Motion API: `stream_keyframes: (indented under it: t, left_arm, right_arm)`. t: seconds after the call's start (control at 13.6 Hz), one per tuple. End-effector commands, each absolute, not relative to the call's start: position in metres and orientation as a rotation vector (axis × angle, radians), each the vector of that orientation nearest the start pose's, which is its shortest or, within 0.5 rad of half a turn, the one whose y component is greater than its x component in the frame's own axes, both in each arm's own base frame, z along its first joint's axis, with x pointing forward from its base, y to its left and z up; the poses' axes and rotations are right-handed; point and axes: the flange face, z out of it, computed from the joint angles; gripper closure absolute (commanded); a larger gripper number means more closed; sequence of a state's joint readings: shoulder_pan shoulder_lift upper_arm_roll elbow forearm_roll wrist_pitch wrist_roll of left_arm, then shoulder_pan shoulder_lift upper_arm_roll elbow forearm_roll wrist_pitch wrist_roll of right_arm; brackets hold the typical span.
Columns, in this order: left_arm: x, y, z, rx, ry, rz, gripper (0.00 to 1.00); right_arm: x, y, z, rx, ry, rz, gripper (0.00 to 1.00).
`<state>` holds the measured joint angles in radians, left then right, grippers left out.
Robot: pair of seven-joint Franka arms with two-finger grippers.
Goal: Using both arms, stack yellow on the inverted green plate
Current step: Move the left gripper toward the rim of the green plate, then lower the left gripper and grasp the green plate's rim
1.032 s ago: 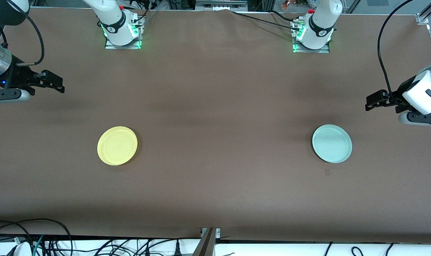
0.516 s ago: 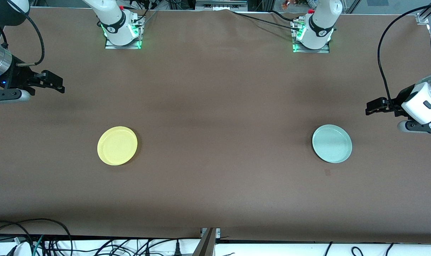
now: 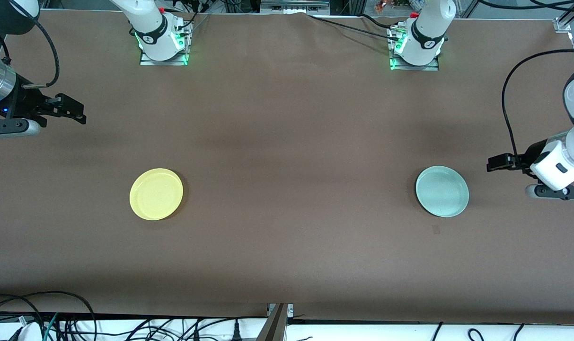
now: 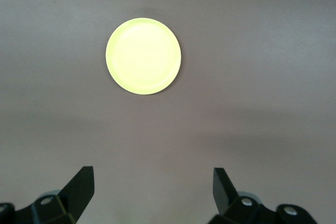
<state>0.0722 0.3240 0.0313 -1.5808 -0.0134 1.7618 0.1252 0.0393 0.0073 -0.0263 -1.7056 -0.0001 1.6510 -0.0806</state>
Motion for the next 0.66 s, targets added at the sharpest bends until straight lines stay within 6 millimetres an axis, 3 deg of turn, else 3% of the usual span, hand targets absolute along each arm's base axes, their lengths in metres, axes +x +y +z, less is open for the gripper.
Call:
stream_keyframes:
  t: [0.0, 0.22, 0.59]
  left_arm:
    - [0.643, 0.087, 0.397, -3.243, 0.053, 0.215, 0.0]
    - [0.645, 0.099, 0.341, -3.268, 0.092, 0.161, 0.0]
    - [0.64, 0.12, 0.284, -3.332, 0.12, 0.125, 0.0]
  right_arm:
    - [0.558, 0.006, 0.566, -3.151, -0.136, 0.095, 0.0]
    - [0.558, 0.006, 0.566, -3.151, -0.136, 0.097, 0.0]
    - [0.558, 0.006, 0.566, -3.151, -0.136, 0.095, 0.0]
